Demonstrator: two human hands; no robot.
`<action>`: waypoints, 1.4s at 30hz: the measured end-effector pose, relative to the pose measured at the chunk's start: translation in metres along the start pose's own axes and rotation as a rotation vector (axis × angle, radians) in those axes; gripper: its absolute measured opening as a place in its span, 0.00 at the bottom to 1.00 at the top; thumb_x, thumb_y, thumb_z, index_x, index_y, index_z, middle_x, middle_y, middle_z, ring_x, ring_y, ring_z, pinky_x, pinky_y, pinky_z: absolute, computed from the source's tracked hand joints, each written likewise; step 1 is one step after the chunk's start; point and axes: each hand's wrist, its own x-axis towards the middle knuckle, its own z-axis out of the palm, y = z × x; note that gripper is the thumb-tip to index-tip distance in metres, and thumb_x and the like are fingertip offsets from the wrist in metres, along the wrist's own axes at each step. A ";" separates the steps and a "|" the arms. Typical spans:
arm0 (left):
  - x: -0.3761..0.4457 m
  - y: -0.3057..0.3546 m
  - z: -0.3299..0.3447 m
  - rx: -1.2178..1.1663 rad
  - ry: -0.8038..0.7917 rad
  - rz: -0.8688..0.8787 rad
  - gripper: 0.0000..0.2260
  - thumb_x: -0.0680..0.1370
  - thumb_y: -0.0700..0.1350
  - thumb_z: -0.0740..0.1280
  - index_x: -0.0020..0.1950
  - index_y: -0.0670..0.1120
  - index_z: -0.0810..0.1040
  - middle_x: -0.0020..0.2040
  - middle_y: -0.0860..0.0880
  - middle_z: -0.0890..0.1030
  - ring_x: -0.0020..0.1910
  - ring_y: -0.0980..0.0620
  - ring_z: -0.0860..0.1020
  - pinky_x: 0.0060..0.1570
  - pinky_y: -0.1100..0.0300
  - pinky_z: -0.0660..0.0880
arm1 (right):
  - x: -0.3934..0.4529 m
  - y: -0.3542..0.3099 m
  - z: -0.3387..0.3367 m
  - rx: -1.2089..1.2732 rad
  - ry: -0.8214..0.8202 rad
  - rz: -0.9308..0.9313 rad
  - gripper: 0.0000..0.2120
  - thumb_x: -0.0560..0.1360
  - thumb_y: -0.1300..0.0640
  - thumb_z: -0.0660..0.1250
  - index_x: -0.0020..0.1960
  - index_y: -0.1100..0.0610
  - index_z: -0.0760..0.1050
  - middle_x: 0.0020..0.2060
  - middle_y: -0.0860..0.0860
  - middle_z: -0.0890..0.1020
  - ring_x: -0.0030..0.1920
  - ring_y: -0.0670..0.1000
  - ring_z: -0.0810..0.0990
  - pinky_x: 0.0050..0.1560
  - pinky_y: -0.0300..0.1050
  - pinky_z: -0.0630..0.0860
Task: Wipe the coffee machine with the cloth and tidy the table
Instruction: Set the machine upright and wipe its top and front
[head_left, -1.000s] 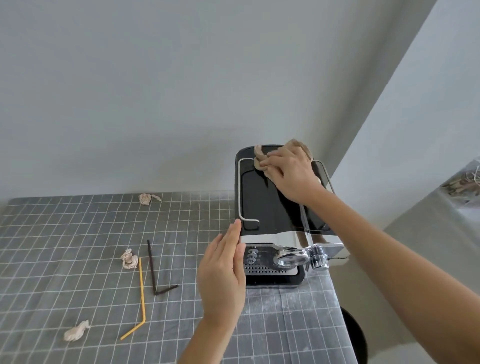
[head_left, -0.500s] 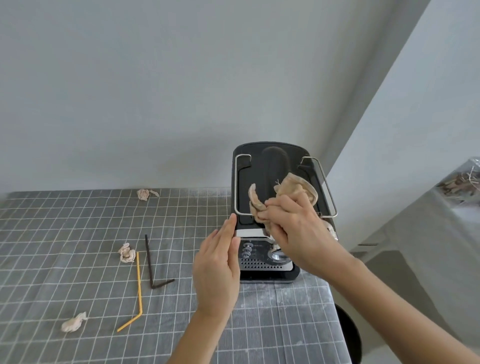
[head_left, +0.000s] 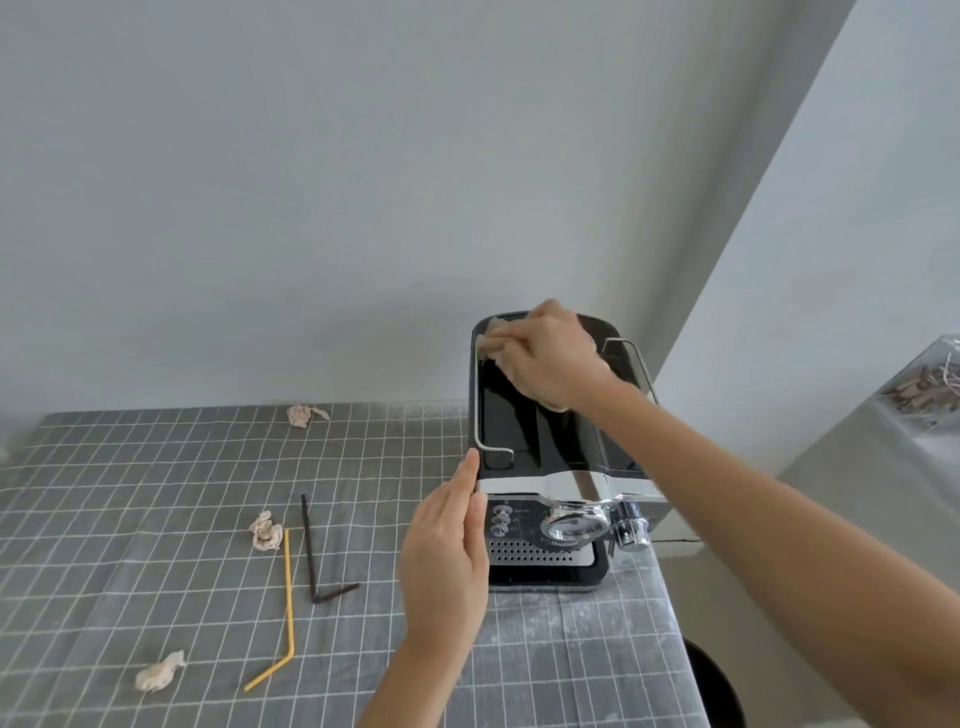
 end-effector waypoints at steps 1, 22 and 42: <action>0.000 0.000 0.000 0.001 0.000 -0.004 0.19 0.82 0.53 0.53 0.72 0.54 0.69 0.50 0.57 0.82 0.50 0.60 0.79 0.50 0.65 0.77 | 0.006 0.002 0.018 -0.163 0.009 -0.029 0.14 0.78 0.58 0.60 0.54 0.53 0.84 0.54 0.54 0.81 0.56 0.54 0.75 0.61 0.44 0.70; 0.000 0.001 -0.003 0.082 -0.035 0.006 0.20 0.82 0.54 0.52 0.73 0.56 0.66 0.52 0.62 0.78 0.51 0.64 0.75 0.47 0.74 0.71 | 0.028 0.070 0.017 -0.182 -0.057 -0.013 0.27 0.74 0.43 0.43 0.54 0.46 0.79 0.54 0.48 0.82 0.57 0.58 0.70 0.64 0.58 0.65; 0.002 -0.001 -0.004 0.079 -0.081 0.029 0.20 0.81 0.53 0.52 0.73 0.54 0.66 0.38 0.56 0.78 0.39 0.58 0.76 0.35 0.72 0.69 | 0.057 0.056 0.017 -0.139 -0.004 0.278 0.21 0.77 0.50 0.52 0.69 0.44 0.65 0.60 0.53 0.79 0.59 0.62 0.78 0.56 0.58 0.76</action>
